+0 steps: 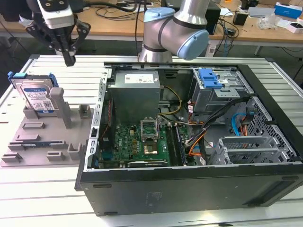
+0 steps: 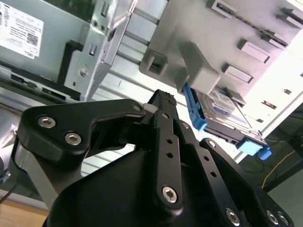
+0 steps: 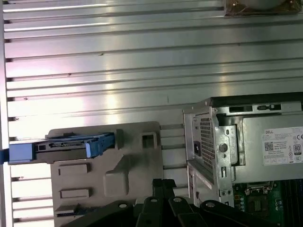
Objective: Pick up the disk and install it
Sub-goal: 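Reach for the disk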
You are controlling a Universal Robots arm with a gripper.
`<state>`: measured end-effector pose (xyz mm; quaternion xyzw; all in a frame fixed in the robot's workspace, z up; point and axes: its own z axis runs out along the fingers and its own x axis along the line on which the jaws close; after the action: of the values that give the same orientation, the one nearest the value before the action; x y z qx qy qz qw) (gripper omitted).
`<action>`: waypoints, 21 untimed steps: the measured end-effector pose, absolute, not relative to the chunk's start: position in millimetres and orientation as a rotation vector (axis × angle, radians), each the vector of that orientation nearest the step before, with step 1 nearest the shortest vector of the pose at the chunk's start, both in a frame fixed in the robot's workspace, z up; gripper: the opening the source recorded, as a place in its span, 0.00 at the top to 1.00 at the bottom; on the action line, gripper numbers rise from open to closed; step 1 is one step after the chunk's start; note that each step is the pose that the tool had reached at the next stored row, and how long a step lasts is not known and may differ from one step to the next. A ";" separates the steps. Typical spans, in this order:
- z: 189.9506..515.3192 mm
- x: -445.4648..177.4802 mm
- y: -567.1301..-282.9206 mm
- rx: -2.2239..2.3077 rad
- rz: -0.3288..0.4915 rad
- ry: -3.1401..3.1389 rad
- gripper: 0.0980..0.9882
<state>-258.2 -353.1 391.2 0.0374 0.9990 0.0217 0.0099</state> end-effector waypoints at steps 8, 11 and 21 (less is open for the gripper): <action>390.1 -282.6 -340.6 0.117 0.068 3.120 0.99; 389.4 -294.1 -334.1 0.117 0.068 3.122 0.99; 386.9 -325.8 -317.5 0.118 0.067 3.131 0.99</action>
<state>-325.8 -317.5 386.9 0.0376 0.9991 0.0214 0.0041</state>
